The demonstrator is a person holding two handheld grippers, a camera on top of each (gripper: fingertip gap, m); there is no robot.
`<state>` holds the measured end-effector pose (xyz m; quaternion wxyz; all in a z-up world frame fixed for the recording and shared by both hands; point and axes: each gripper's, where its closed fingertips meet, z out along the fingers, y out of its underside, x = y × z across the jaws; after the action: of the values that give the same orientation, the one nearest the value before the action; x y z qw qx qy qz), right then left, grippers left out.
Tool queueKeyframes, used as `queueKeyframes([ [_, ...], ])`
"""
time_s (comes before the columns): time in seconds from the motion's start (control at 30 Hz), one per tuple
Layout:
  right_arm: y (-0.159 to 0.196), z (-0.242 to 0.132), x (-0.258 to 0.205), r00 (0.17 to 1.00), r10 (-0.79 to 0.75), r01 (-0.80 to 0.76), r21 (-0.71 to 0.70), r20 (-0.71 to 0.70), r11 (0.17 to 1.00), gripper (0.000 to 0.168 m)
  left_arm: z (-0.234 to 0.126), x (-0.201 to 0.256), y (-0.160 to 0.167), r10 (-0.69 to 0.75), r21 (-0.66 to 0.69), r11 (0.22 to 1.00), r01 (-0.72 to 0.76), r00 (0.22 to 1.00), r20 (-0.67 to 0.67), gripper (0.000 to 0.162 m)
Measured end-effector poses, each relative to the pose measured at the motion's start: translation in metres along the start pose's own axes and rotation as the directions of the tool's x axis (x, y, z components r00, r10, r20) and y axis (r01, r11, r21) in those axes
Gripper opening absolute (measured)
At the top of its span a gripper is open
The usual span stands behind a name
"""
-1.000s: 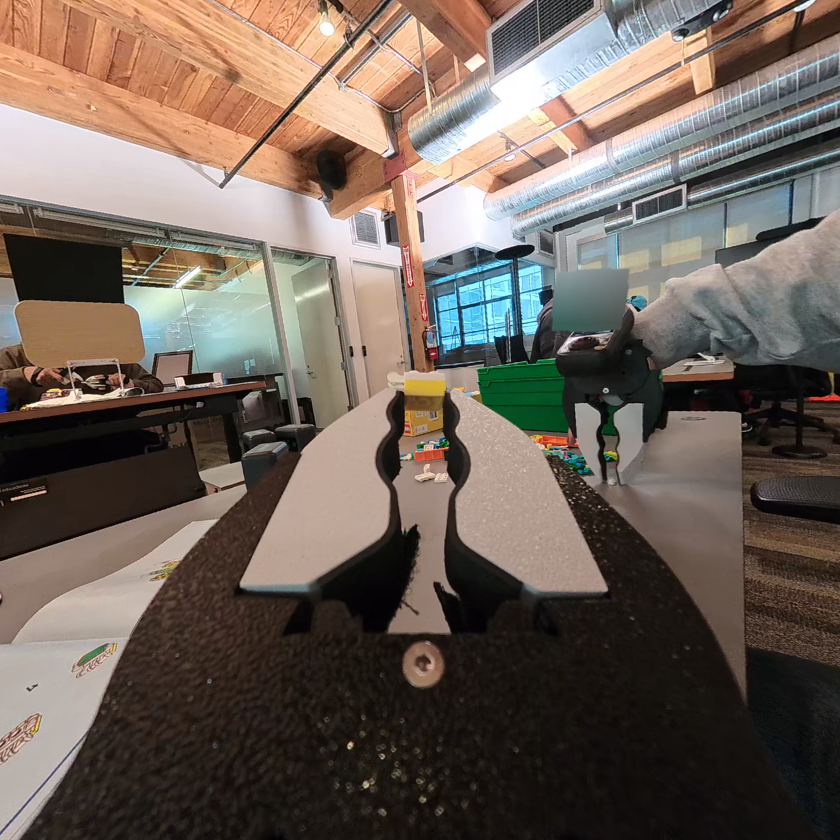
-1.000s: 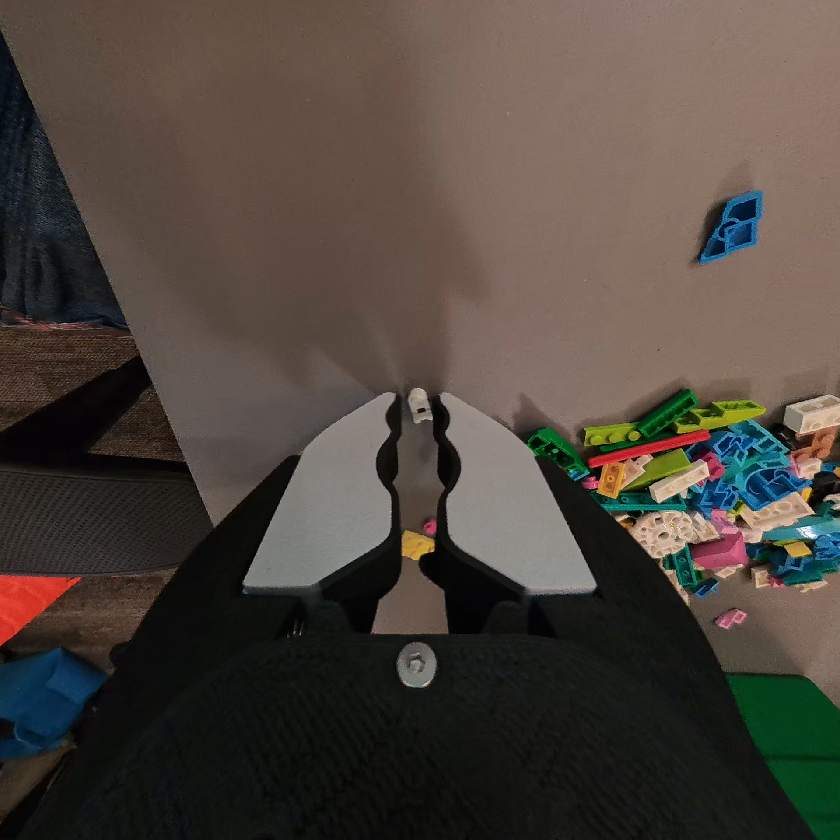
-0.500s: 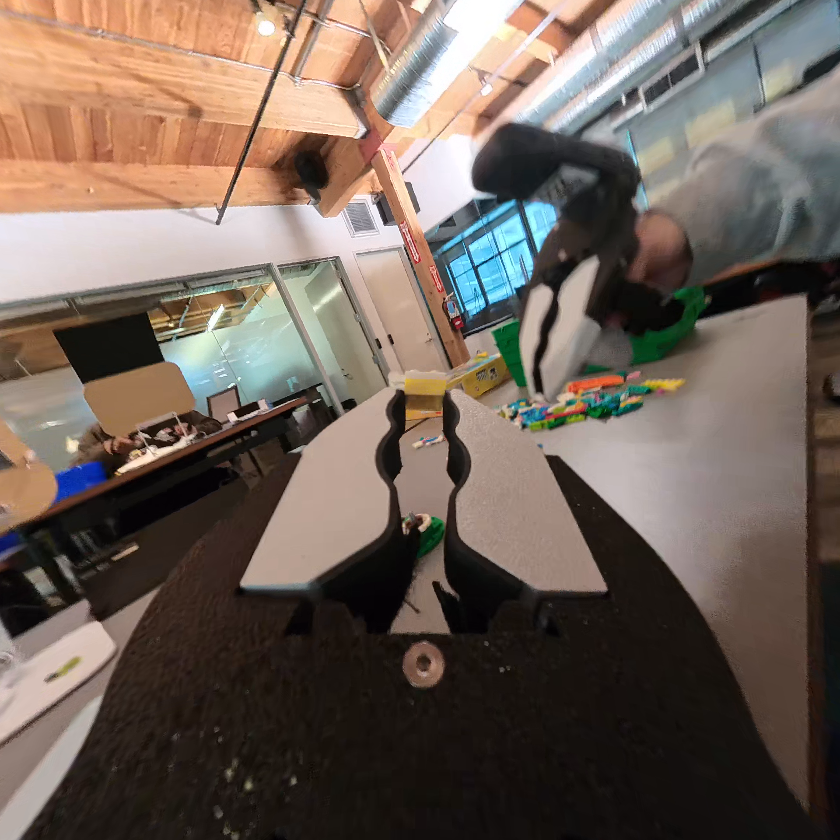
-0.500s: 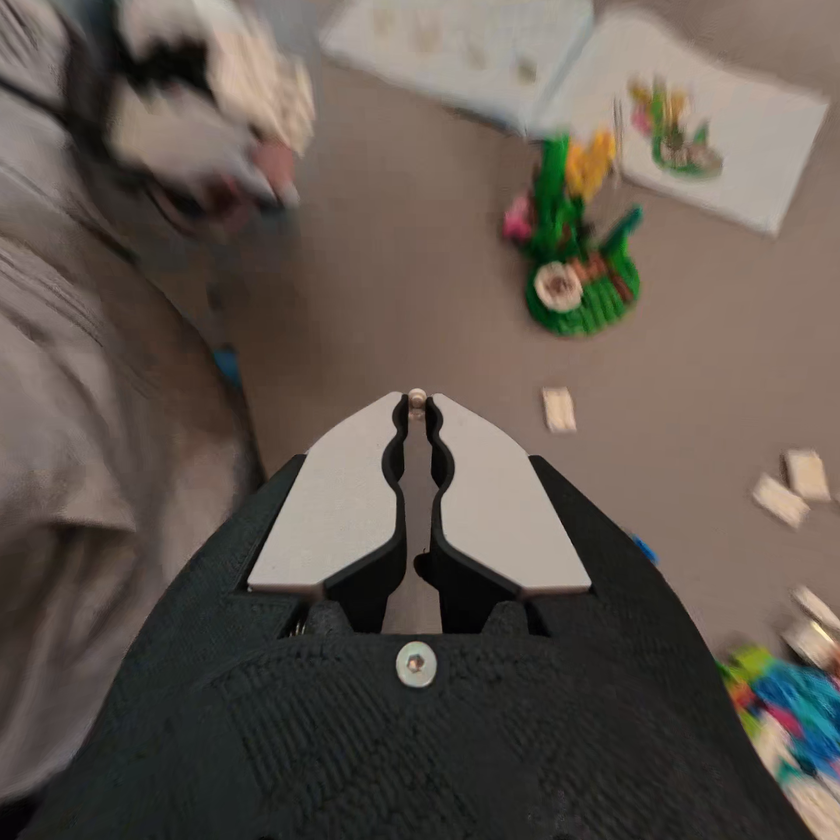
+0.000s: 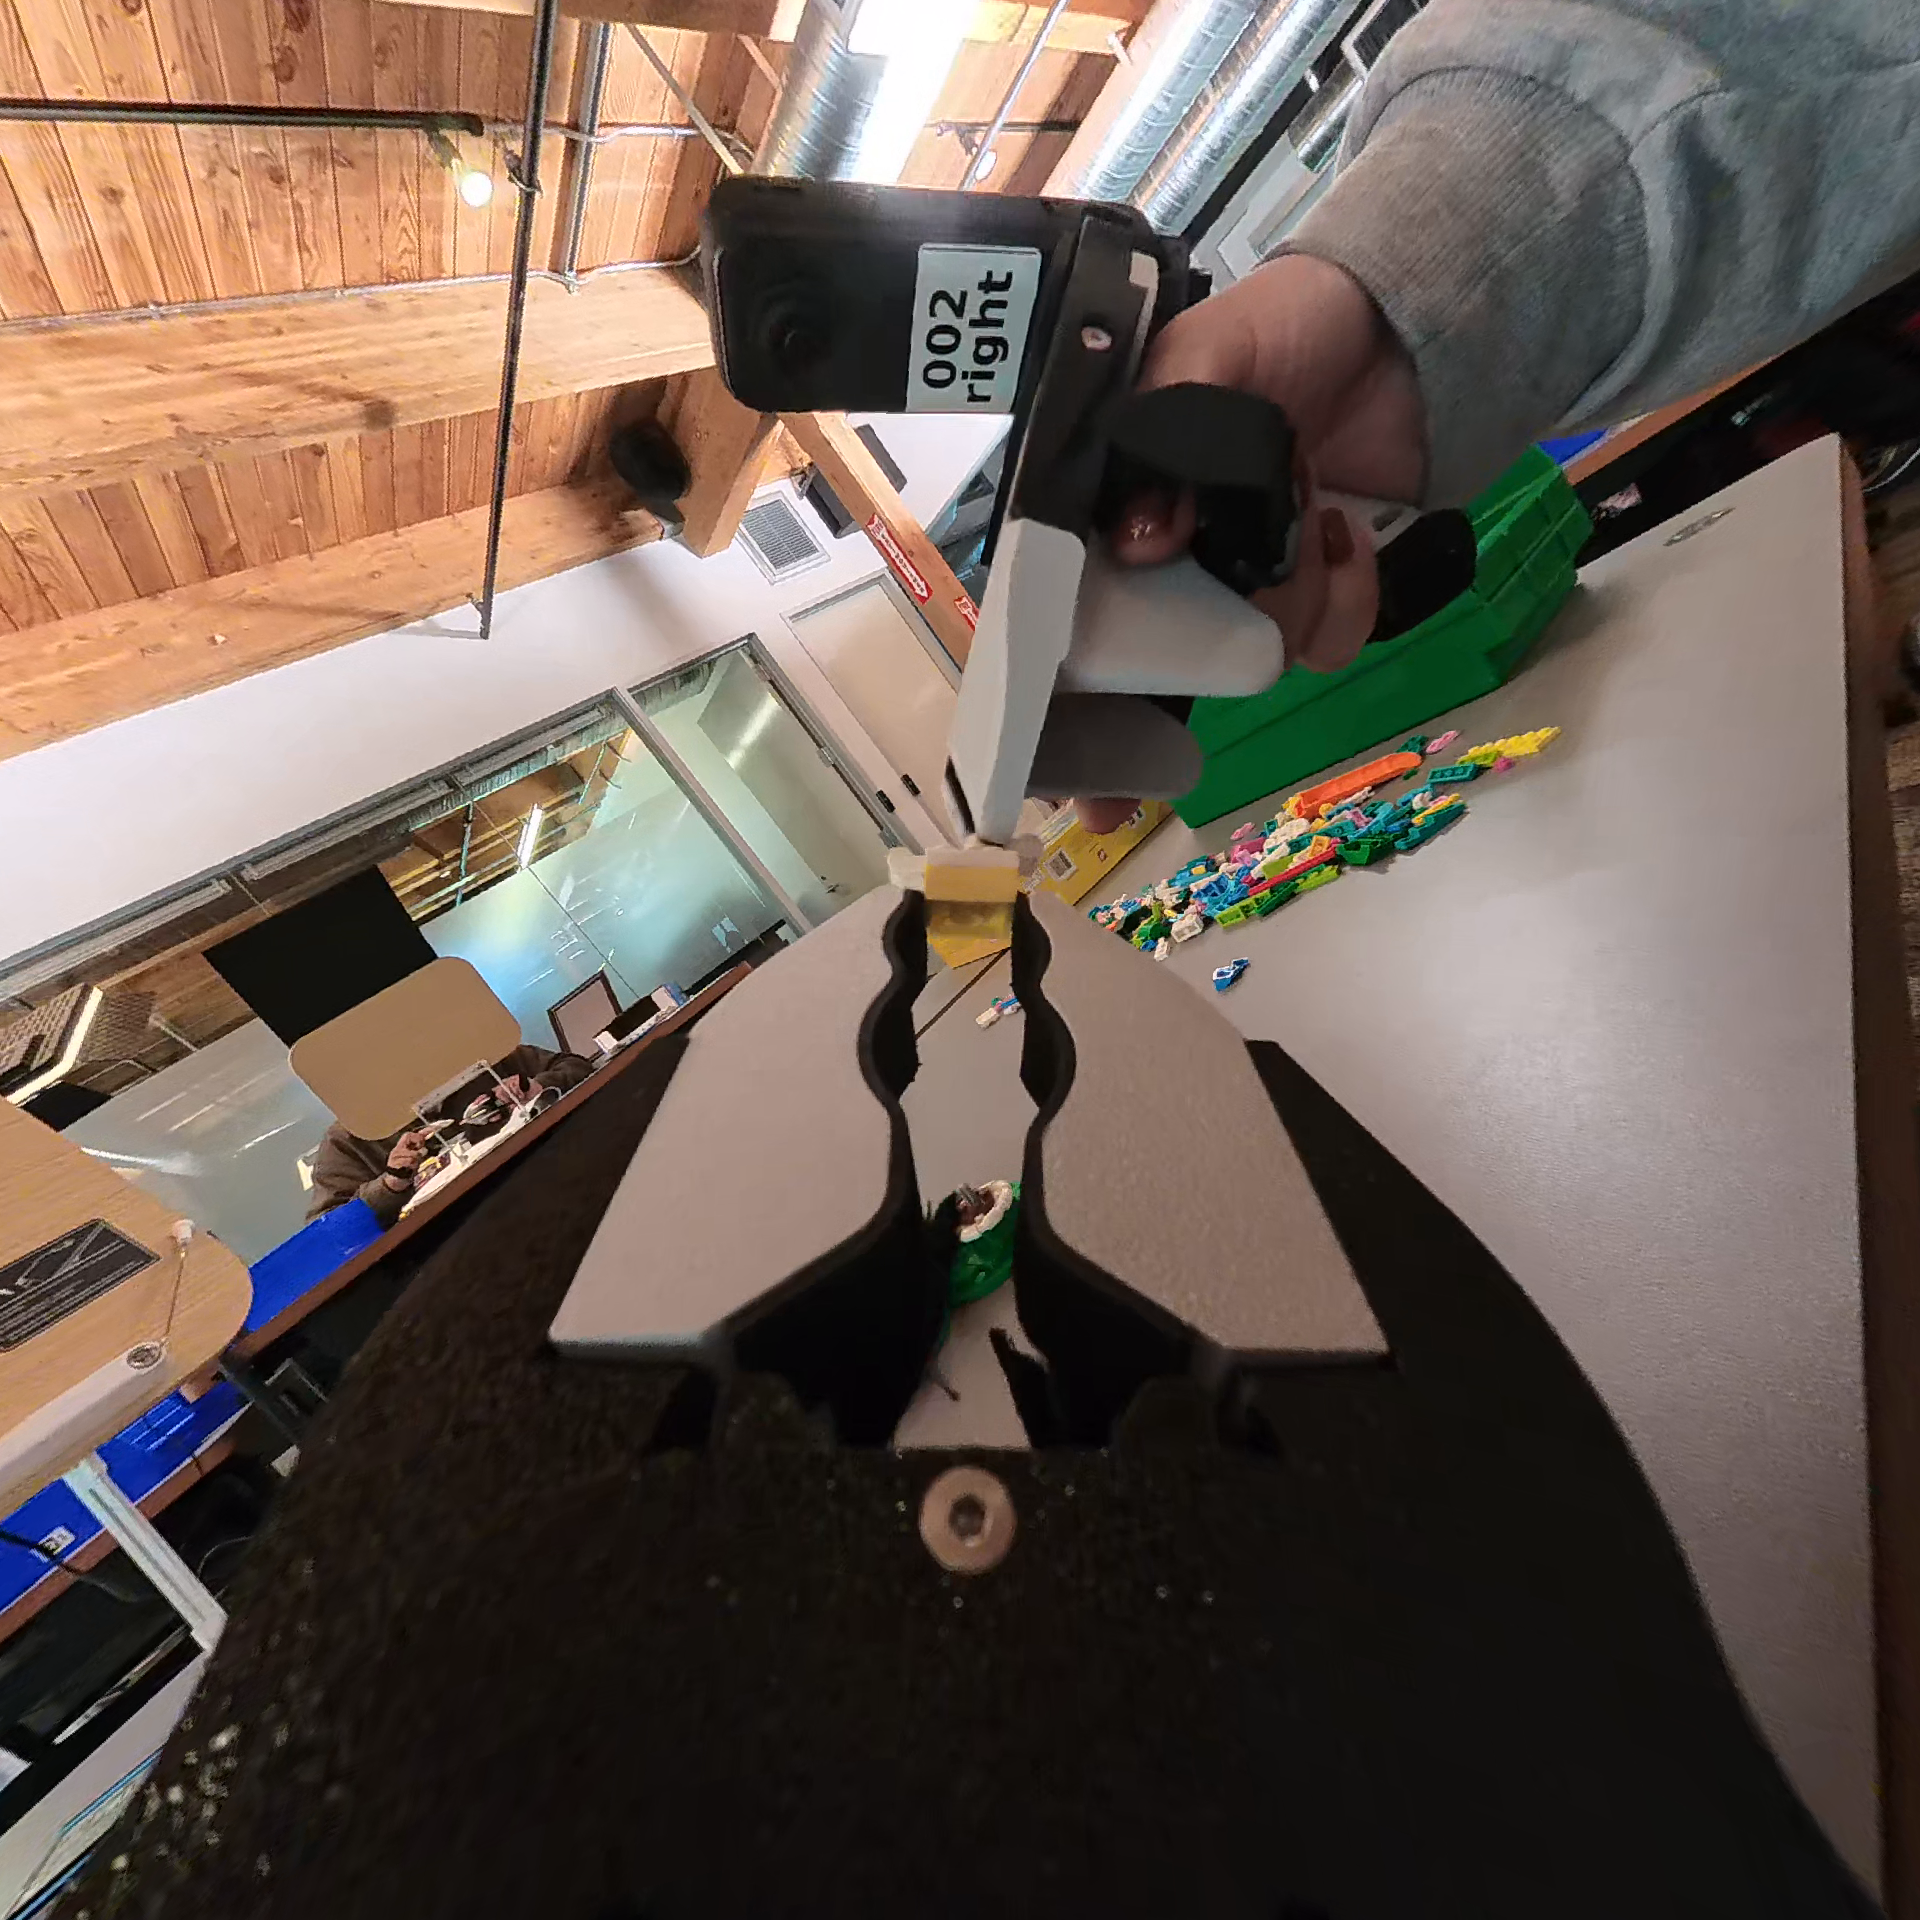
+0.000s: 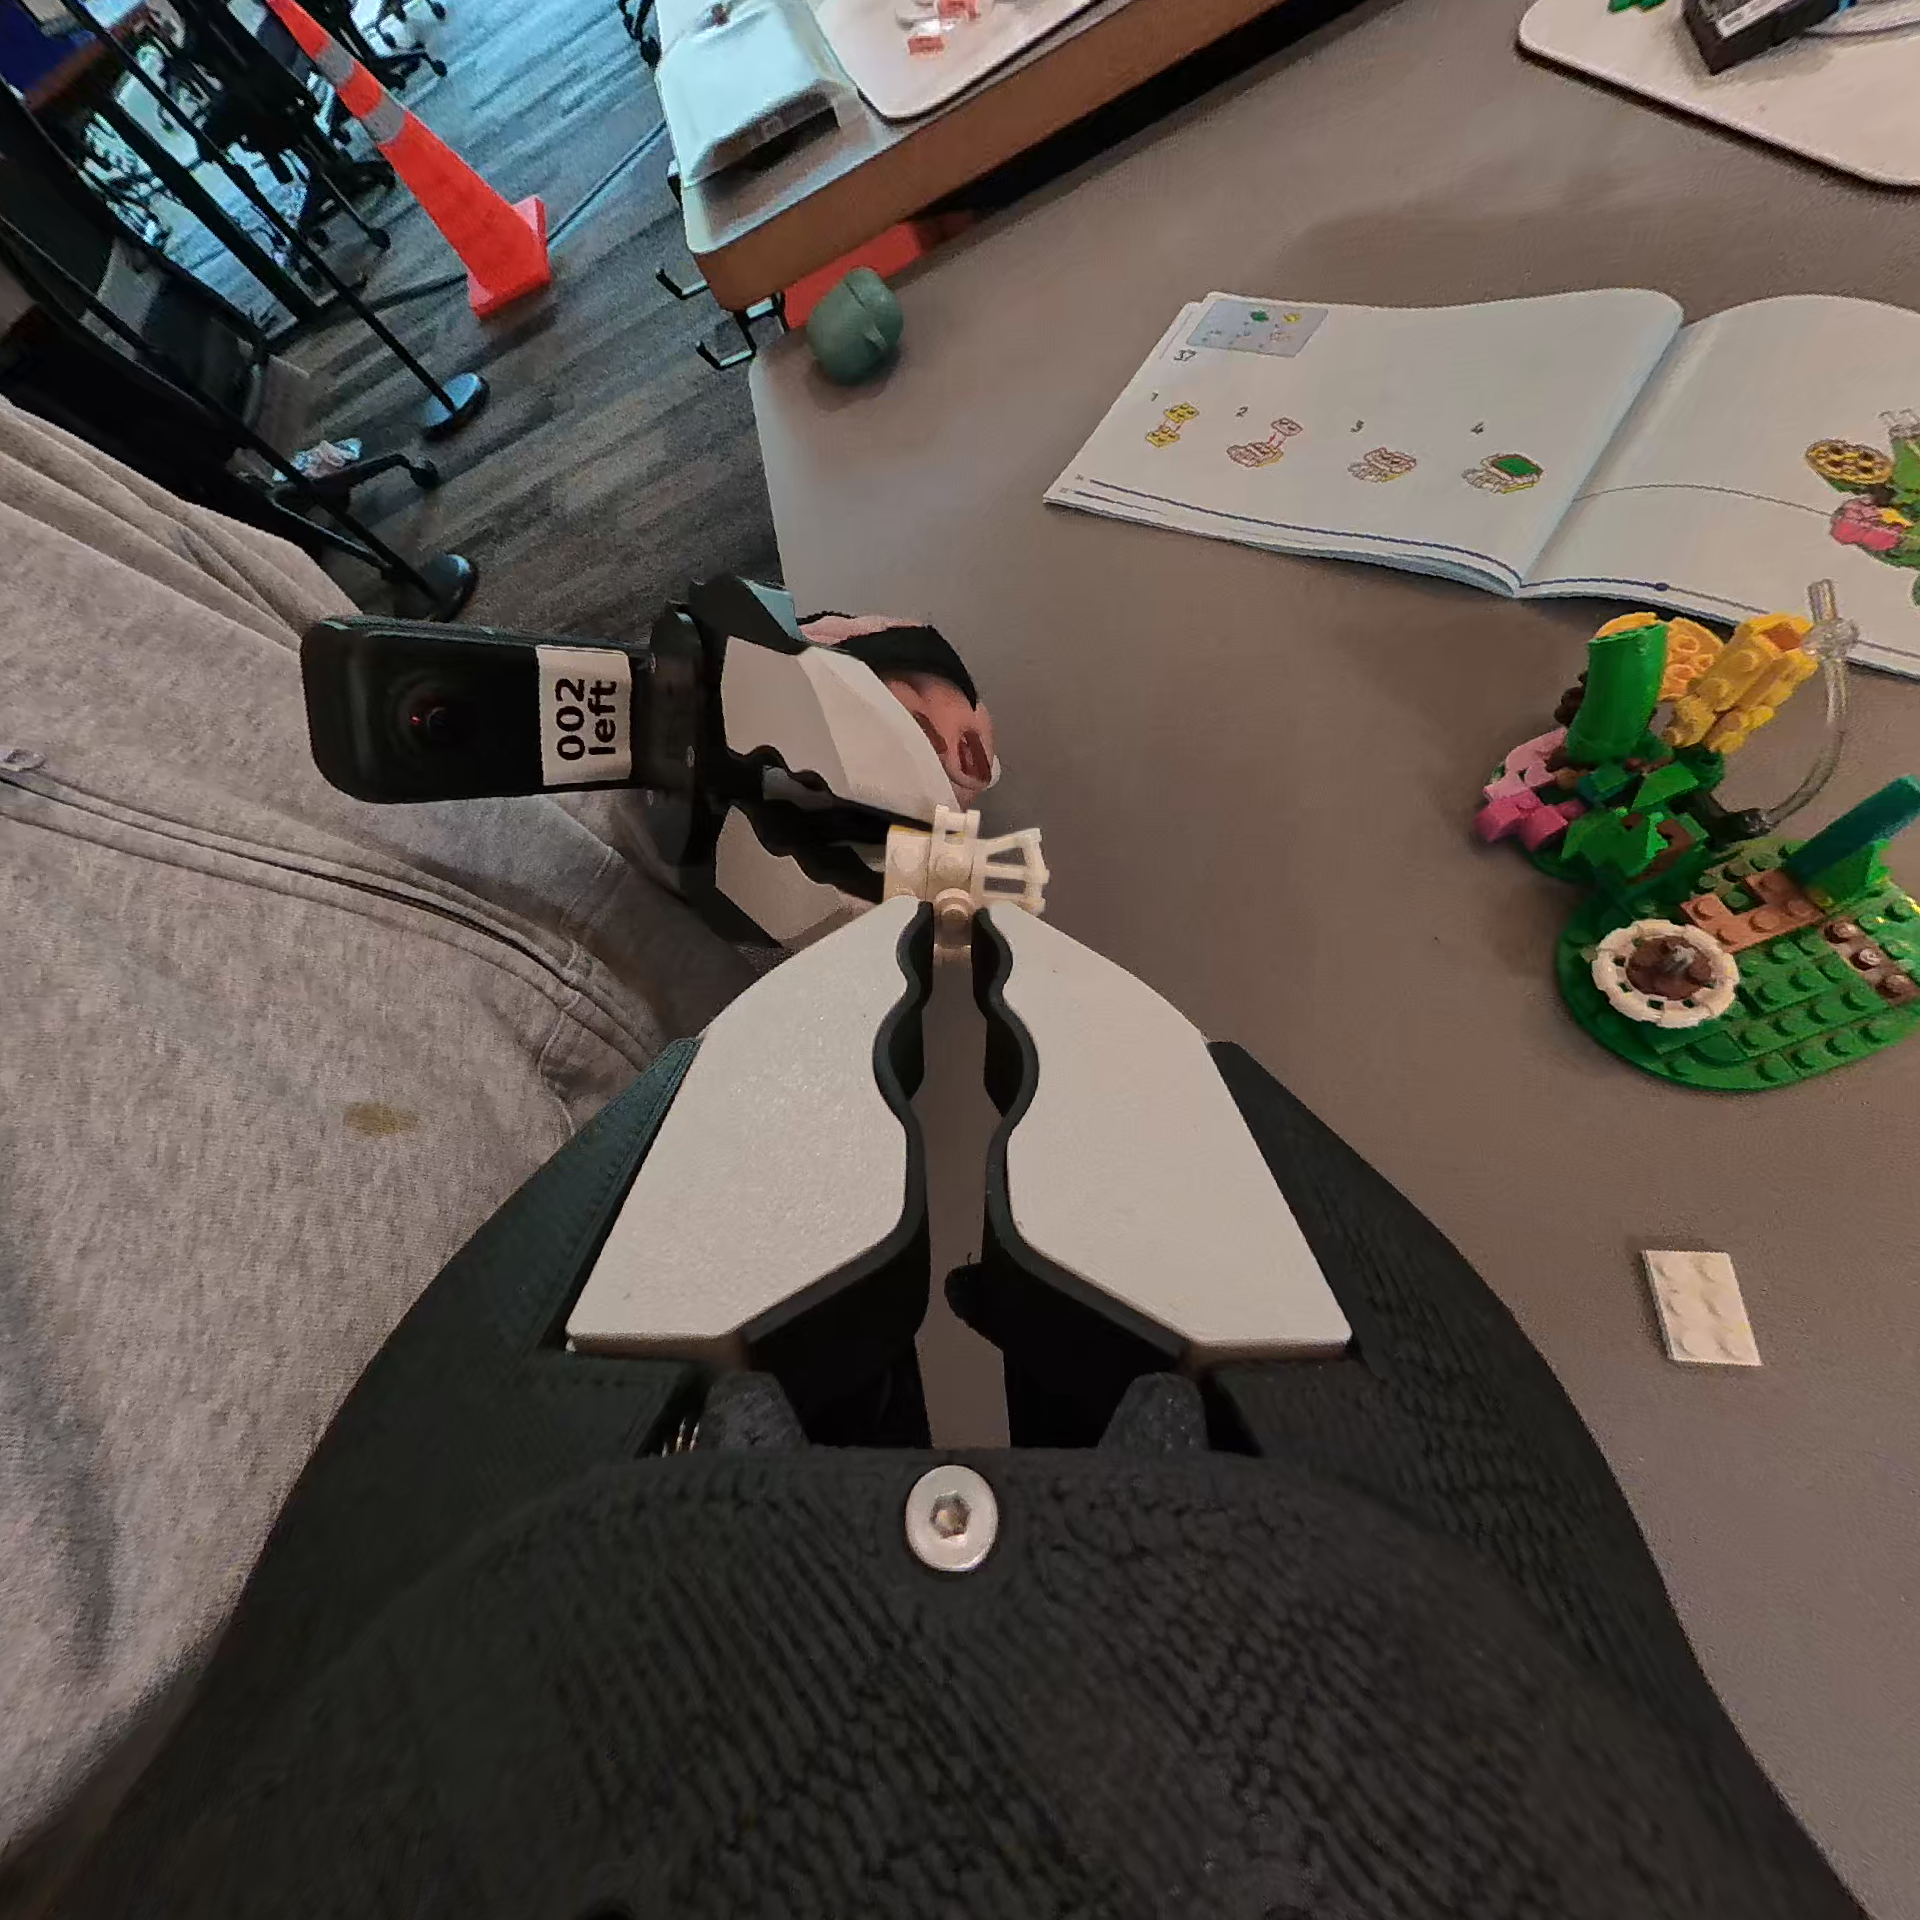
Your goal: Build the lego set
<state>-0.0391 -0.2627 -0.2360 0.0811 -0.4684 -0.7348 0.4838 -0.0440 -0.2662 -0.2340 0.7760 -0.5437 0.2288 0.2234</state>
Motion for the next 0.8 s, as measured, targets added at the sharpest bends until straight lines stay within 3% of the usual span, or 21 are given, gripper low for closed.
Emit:
queueKeyframes([
  [0.57,0.002,0.005,-0.007,0.991,0.117,-0.114,-0.048,0.068,0.992,0.005,-0.002,0.002,-0.005,-0.090,0.045,0.995,0.092,0.995,-0.049,0.015],
  [0.8,0.012,0.003,-0.007,0.986,0.160,-0.152,-0.143,0.053,0.978,0.005,0.000,0.013,-0.004,-0.026,0.027,0.999,0.029,0.996,-0.088,0.016],
])
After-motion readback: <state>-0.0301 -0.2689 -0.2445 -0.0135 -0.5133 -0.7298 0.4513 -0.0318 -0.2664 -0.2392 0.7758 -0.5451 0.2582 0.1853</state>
